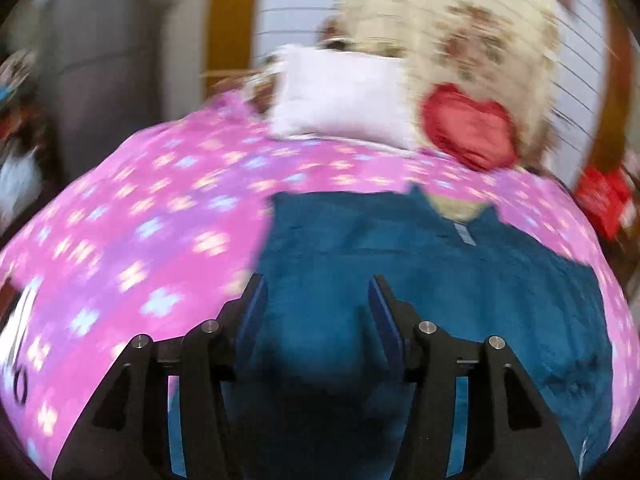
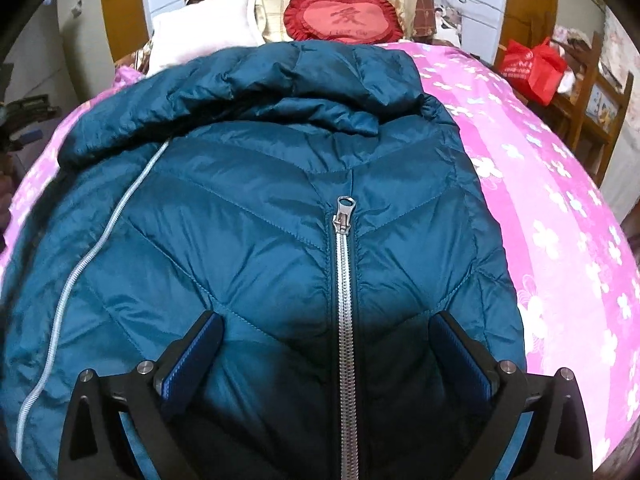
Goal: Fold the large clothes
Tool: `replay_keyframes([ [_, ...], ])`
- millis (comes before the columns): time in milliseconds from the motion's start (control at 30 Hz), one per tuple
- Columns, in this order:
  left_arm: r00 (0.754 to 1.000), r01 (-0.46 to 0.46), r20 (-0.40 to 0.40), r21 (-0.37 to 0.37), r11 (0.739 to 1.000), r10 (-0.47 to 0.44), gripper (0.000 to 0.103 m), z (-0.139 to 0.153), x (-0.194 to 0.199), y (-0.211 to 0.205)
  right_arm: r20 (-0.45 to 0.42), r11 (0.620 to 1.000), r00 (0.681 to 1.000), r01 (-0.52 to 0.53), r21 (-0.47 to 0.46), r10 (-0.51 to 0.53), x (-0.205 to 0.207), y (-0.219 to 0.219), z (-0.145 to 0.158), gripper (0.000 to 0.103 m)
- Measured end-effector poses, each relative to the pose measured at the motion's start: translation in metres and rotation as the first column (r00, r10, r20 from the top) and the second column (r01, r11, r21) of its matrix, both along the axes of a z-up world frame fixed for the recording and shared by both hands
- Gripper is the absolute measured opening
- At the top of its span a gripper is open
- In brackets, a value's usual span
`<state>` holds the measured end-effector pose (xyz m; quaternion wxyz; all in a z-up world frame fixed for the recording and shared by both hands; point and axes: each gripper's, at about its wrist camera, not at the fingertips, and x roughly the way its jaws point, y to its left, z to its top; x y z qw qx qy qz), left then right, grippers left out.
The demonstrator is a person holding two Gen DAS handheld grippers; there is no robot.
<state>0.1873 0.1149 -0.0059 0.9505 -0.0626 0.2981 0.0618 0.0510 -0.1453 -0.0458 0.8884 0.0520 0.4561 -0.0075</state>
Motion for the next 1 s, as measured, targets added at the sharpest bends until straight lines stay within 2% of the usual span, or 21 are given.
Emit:
replay_keyframes([
  [67,0.997,0.076,0.009,0.034,0.997,-0.076,0.053,-0.003,0.013,-0.018,0.082,0.999,0.996,0.046,0.021,-0.047,0.005,-0.013,0.024,0.101],
  [167,0.99,0.123,-0.071,0.053,0.991,-0.119,0.053,-0.026,0.047,-0.028,0.156,0.996,0.984,0.085,0.037,-0.09,0.033,-0.035,0.057,0.101],
  [233,0.989,0.081,-0.132,0.057,0.995,-0.073,0.053,-0.039,0.059,-0.023,0.209,0.997,0.975,0.074,0.013,-0.075,0.067,-0.043,0.077,0.101],
  [300,0.991,0.073,-0.117,0.035,0.997,-0.069,0.053,-0.048,0.058,-0.015,0.246,0.999,0.969,0.043,-0.006,-0.04,0.098,-0.043,0.087,0.101],
  [367,0.991,0.094,-0.105,0.047,0.994,-0.088,0.054,-0.056,0.06,-0.015,0.265,0.999,0.963,-0.046,0.006,0.043,0.132,-0.037,0.088,0.098],
  [433,0.989,0.101,-0.114,0.035,0.994,-0.096,0.057,-0.061,0.059,-0.012,0.236,0.986,0.959,-0.164,0.006,0.158,0.171,-0.024,0.073,0.097],
  [500,0.986,0.097,-0.136,0.004,0.995,-0.096,0.062,-0.064,0.066,-0.008,0.119,0.981,0.974,-0.191,-0.043,0.194,0.205,-0.022,0.038,0.097],
  [533,0.984,0.101,-0.147,-0.009,0.995,-0.101,0.065,-0.066,0.068,-0.007,0.031,0.981,0.981,-0.192,-0.027,0.193,0.22,-0.029,0.01,0.102],
  [567,0.982,0.105,-0.156,-0.016,0.994,-0.106,0.065,-0.067,0.069,-0.007,0.023,0.981,0.981,-0.192,0.036,0.191,0.222,-0.036,-0.003,0.103],
  [600,0.981,0.104,-0.165,-0.02,0.994,-0.106,0.065,-0.068,0.071,-0.007,0.021,0.978,0.98,-0.201,0.051,0.2,0.224,-0.038,-0.006,0.103],
  [700,0.979,0.096,-0.179,-0.012,0.995,-0.097,0.065,-0.07,0.072,-0.008,-0.064,0.973,0.971,-0.231,0.014,0.231,0.233,-0.031,0.006,0.102],
  [733,0.979,0.095,-0.18,-0.01,0.995,-0.095,0.065,-0.07,0.072,-0.009,-0.053,0.968,0.966,-0.253,-0.003,0.252,0.235,-0.029,0.019,0.093],
  [767,0.979,0.093,-0.181,-0.009,0.996,-0.093,0.065,-0.07,0.072,-0.009,-0.016,0.965,0.965,-0.263,-0.017,0.263,0.234,-0.03,0.03,0.09],
  [800,0.979,0.091,-0.181,-0.008,0.996,-0.09,0.065,-0.07,0.072,-0.009,0.056,0.969,0.967,-0.246,-0.034,0.248,0.235,-0.032,0.048,0.09],
  [833,0.979,0.088,-0.182,-0.006,0.996,-0.088,0.065,-0.071,0.073,-0.009,0.122,0.98,0.972,-0.199,-0.029,0.201,0.239,-0.036,0.062,0.09],
  [900,0.979,0.088,-0.184,-0.006,0.996,-0.087,0.065,-0.071,0.073,-0.009,0.169,0.993,0.98,-0.114,0.014,0.11,0.254,-0.042,0.07,0.098],
  [967,0.979,0.088,-0.183,-0.01,0.996,-0.088,0.065,-0.072,0.073,-0.009,0.101,0.999,0.993,-0.052,-0.009,0.053,0.275,-0.044,0.052,0.102],
  [1000,0.979,0.088,-0.181,-0.011,0.996,-0.088,0.065,-0.071,0.072,-0.008,0.014,0.999,0.999,-0.028,-0.04,0.028,0.289,-0.04,0.029,0.103],
])
